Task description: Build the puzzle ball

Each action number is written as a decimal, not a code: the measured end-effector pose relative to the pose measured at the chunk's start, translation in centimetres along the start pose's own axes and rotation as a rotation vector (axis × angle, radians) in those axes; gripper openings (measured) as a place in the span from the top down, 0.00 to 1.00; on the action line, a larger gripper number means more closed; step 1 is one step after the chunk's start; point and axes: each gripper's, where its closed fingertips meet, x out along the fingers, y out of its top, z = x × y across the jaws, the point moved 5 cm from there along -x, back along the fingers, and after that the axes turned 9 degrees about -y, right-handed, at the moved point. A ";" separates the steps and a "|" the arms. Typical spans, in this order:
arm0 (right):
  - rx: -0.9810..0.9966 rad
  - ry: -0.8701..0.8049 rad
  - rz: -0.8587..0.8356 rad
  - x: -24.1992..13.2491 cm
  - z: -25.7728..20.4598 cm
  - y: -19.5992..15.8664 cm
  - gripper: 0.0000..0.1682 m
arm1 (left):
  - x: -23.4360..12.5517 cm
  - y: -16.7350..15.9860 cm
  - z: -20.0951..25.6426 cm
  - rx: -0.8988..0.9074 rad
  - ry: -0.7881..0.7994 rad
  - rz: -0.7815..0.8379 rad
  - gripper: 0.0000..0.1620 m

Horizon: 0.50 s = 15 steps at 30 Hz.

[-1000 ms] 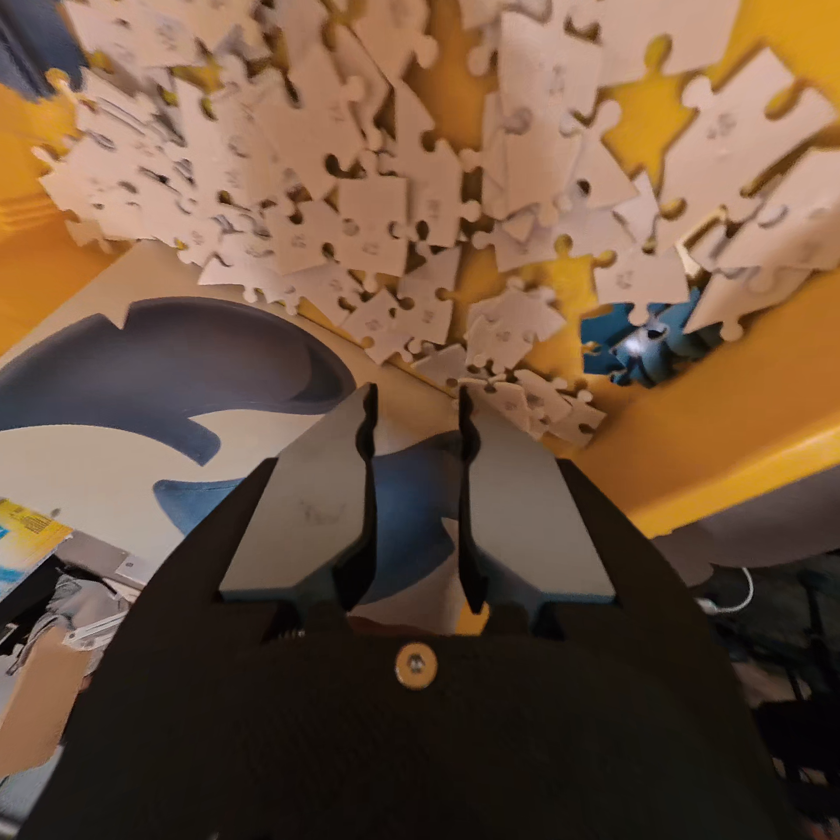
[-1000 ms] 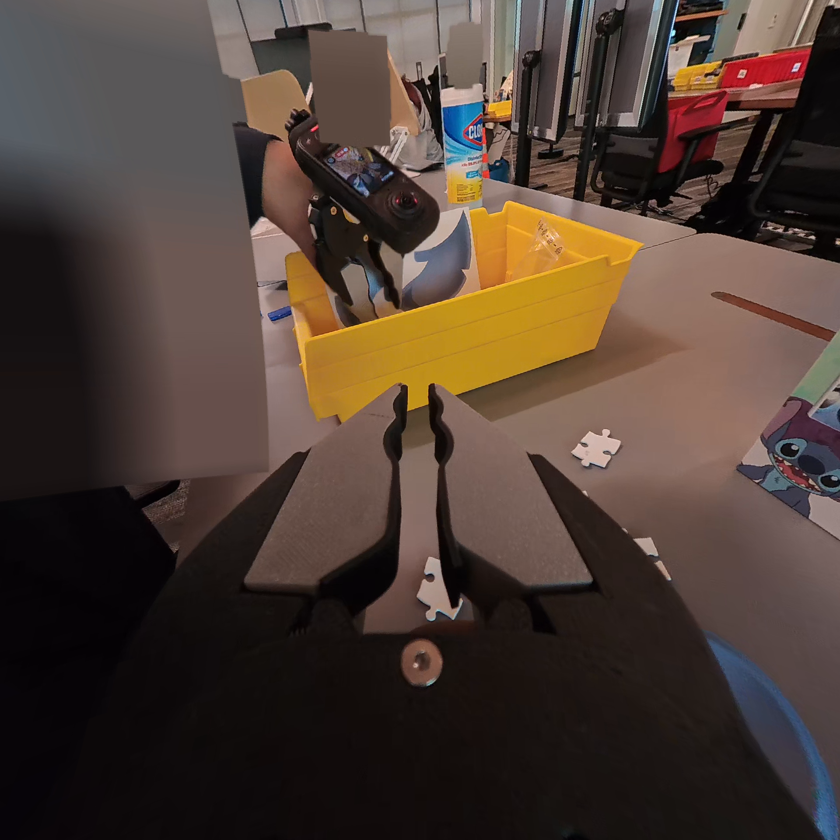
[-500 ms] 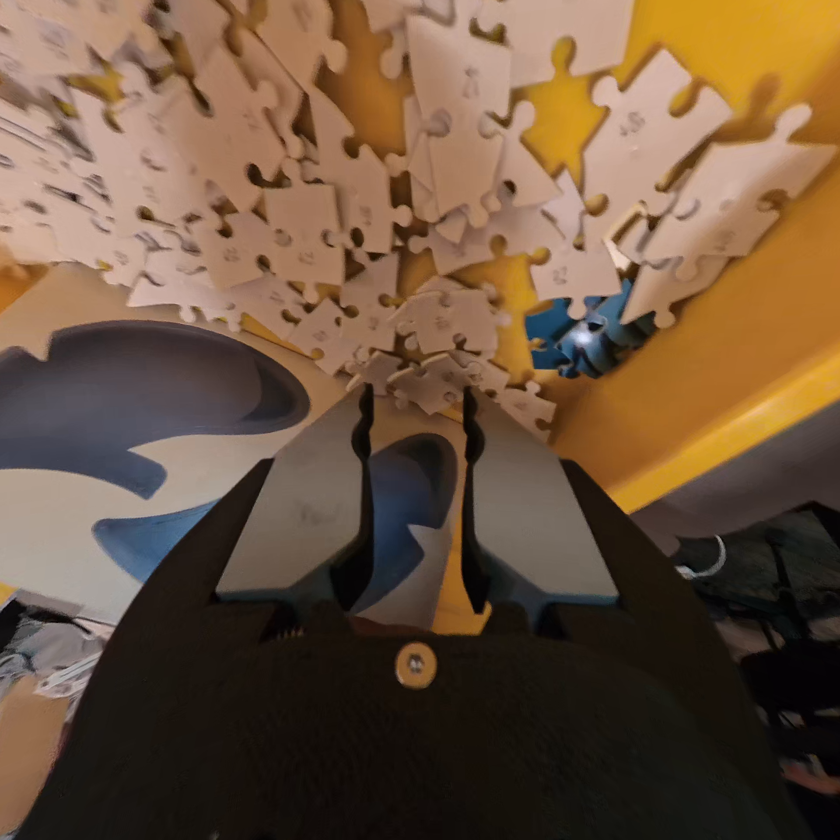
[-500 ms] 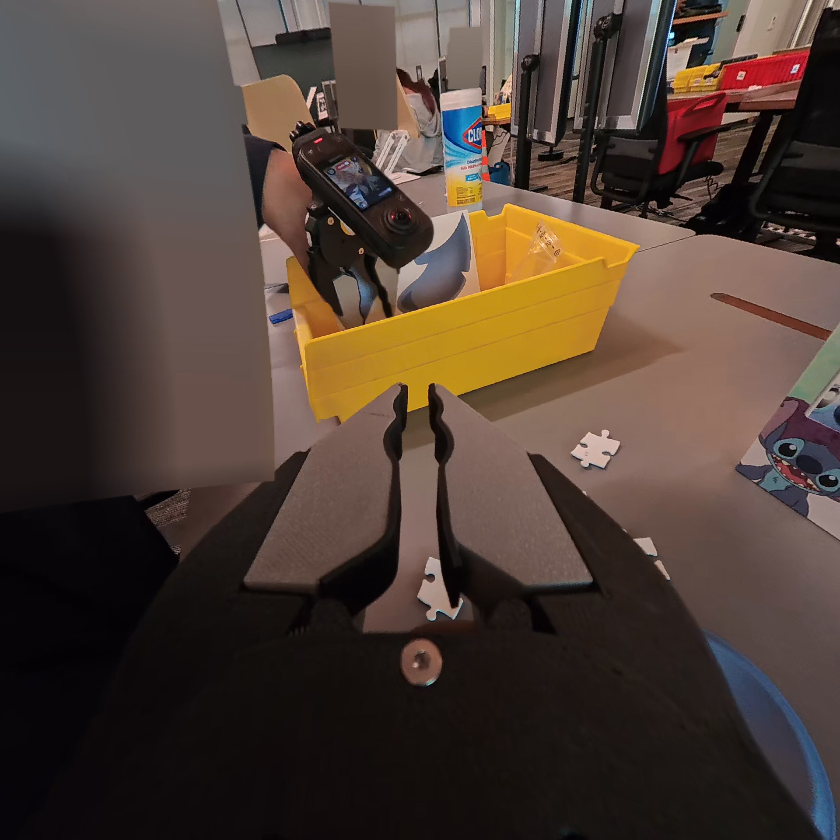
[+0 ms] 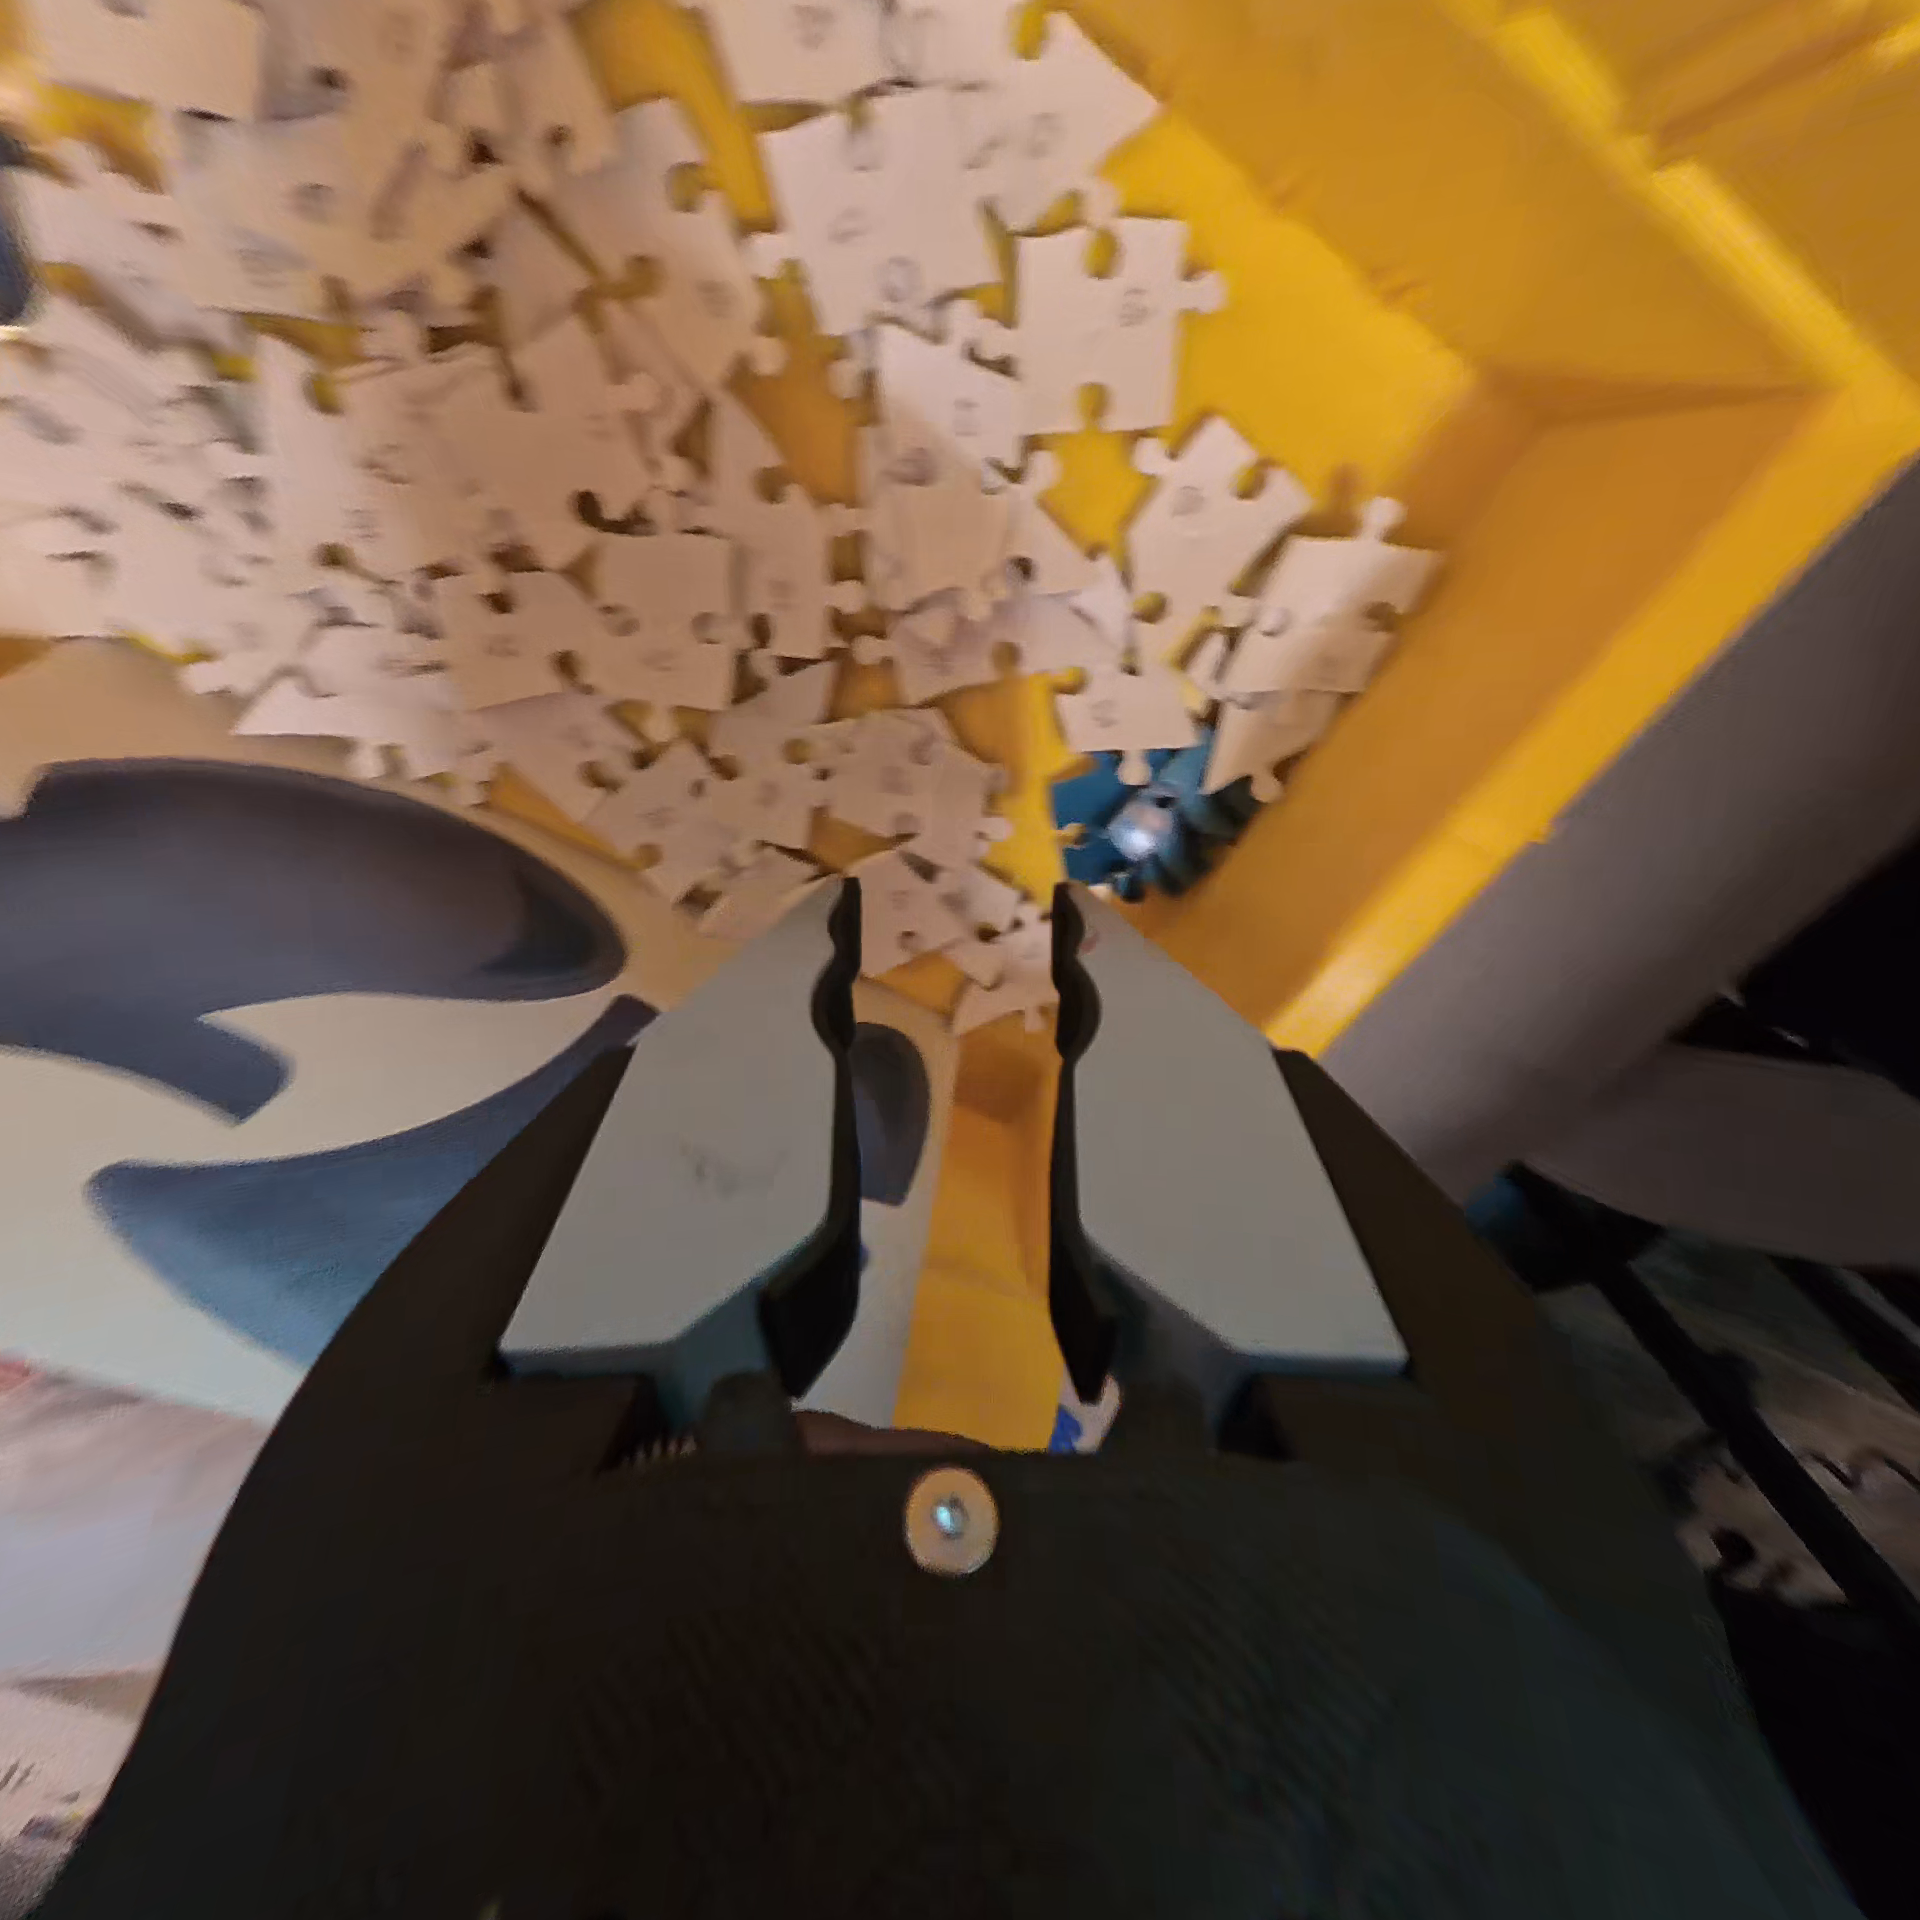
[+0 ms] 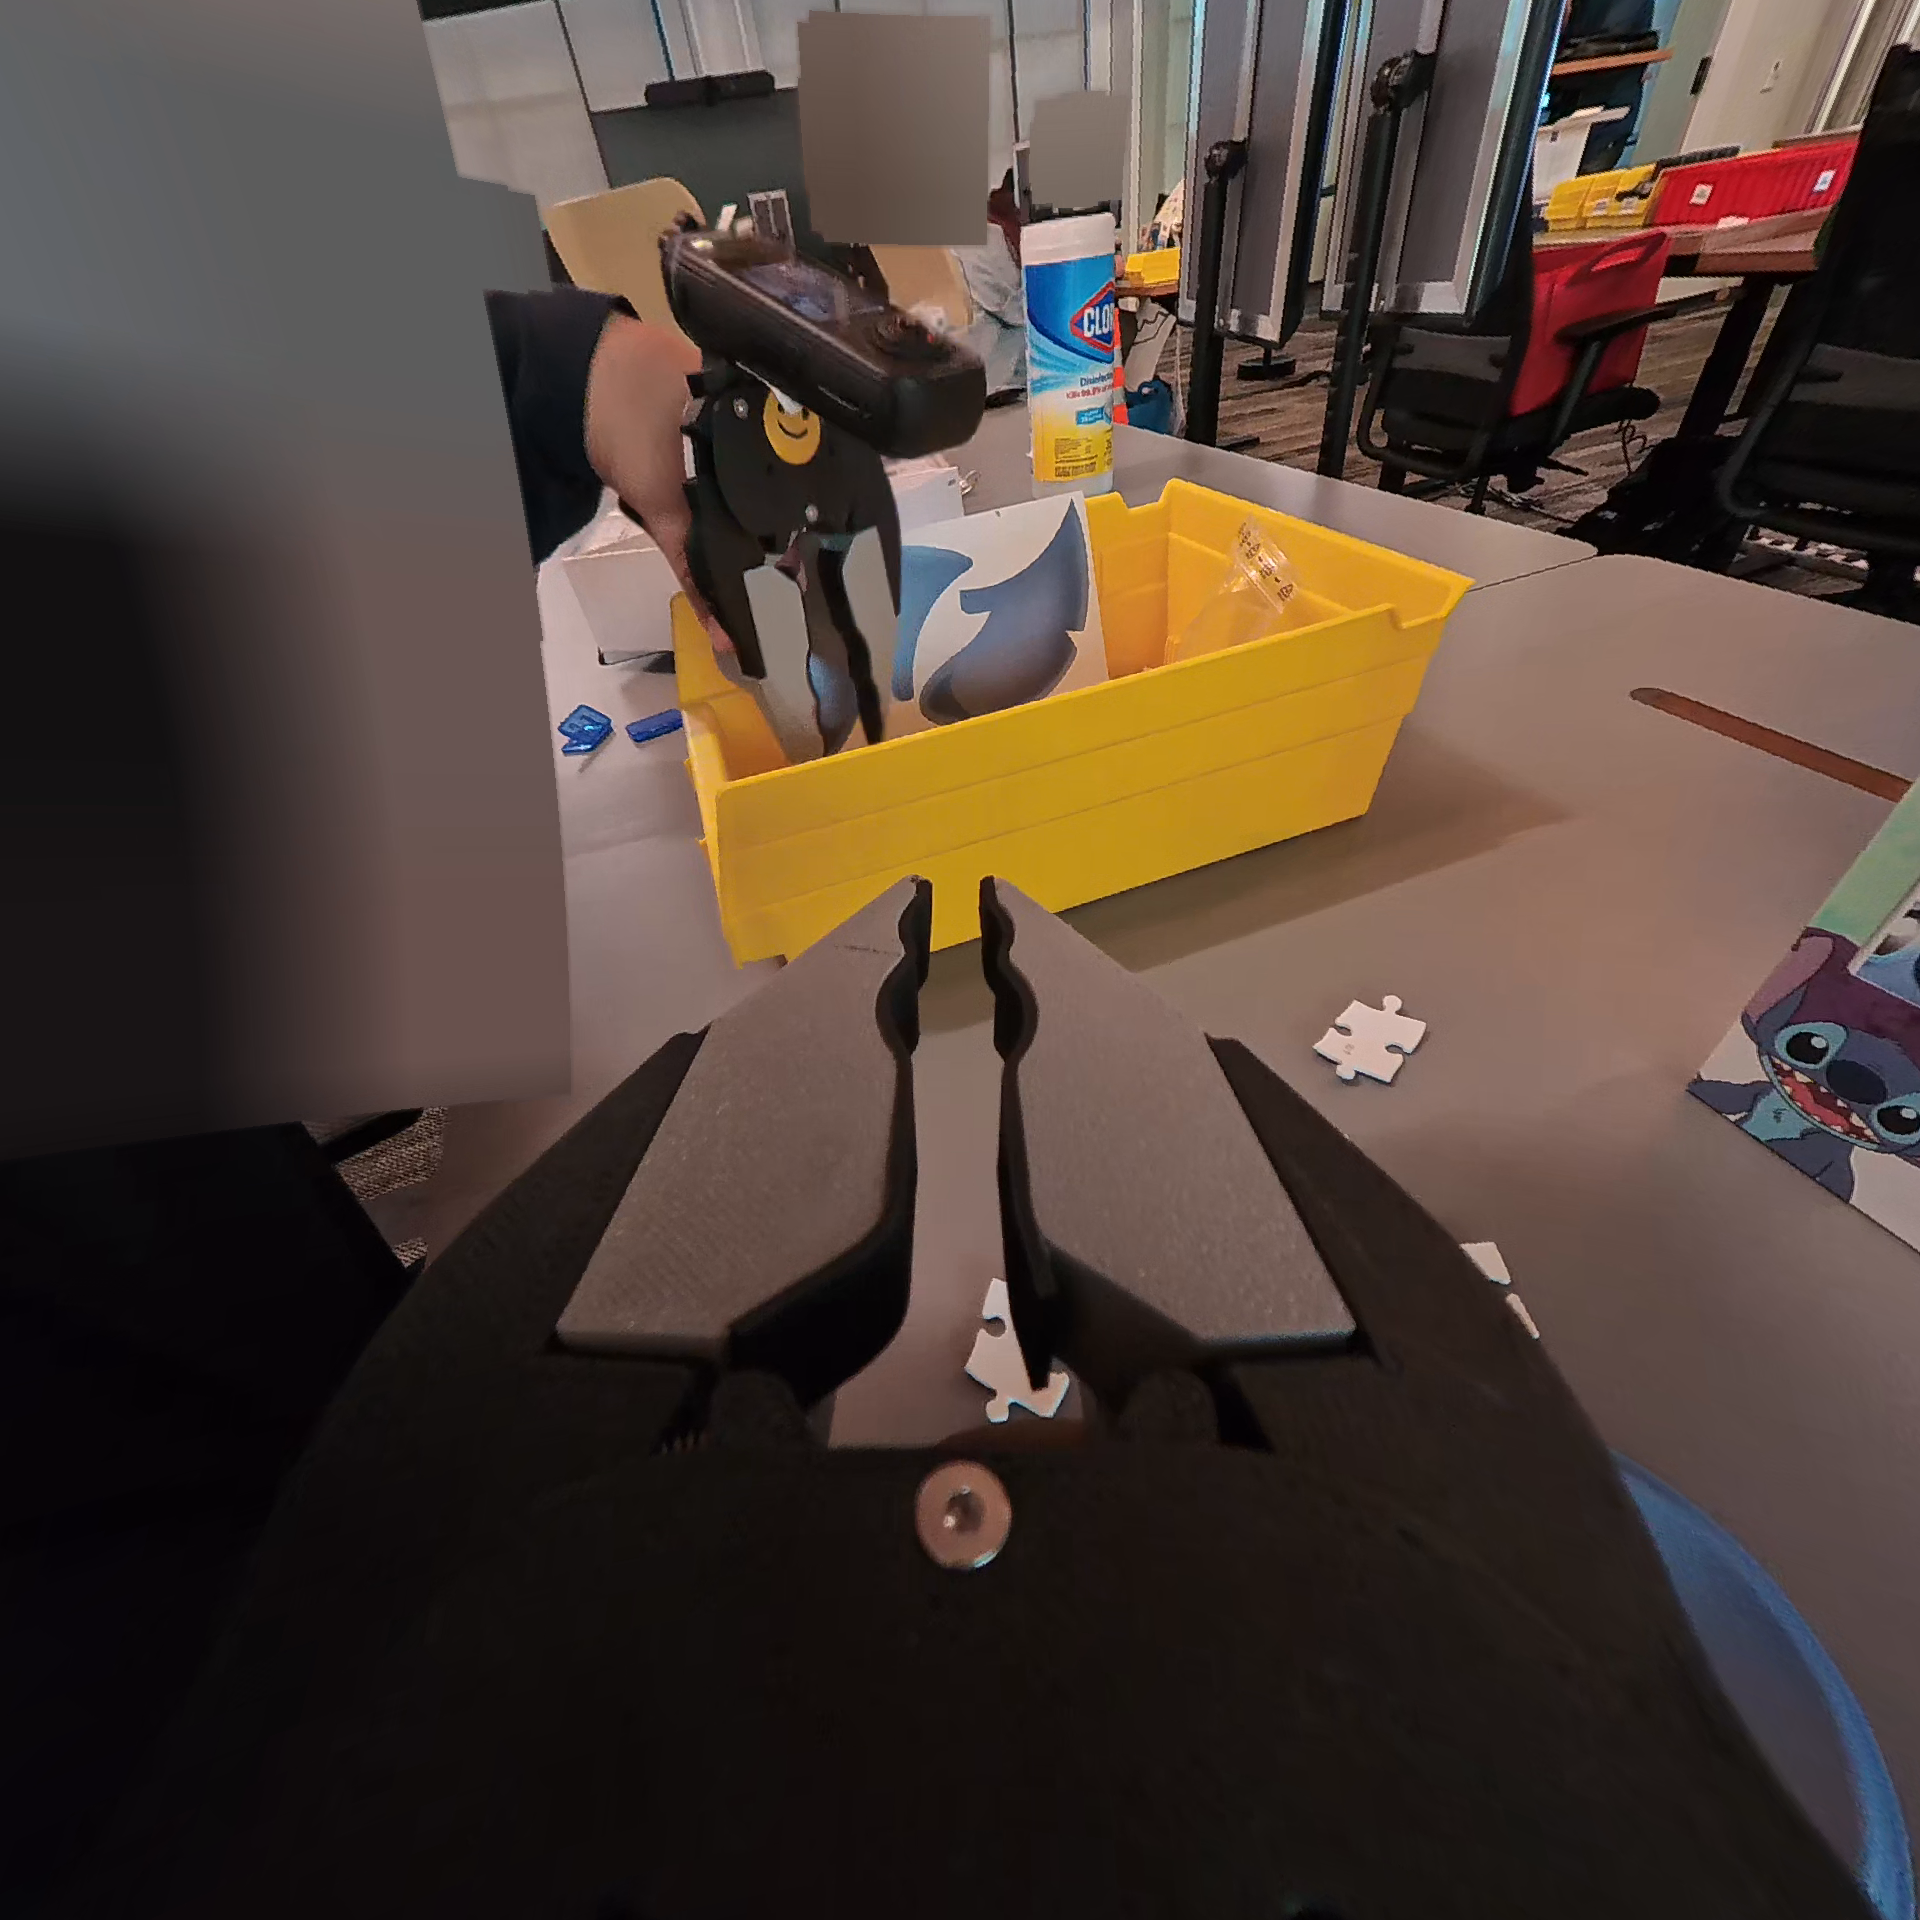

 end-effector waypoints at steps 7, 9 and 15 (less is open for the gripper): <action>-0.017 -0.007 0.003 -0.1 -0.2 0.1 0.97 | 2.2 -0.2 2.0 0.017 -0.183 -0.064 0.79; -0.018 -0.007 0.002 -0.1 -0.2 0.1 0.97 | 2.7 -0.3 2.1 0.021 -0.185 -0.092 0.80; -0.020 -0.003 0.007 -0.1 -0.3 0.2 0.97 | 2.7 0.4 2.8 0.044 -0.204 -0.080 0.85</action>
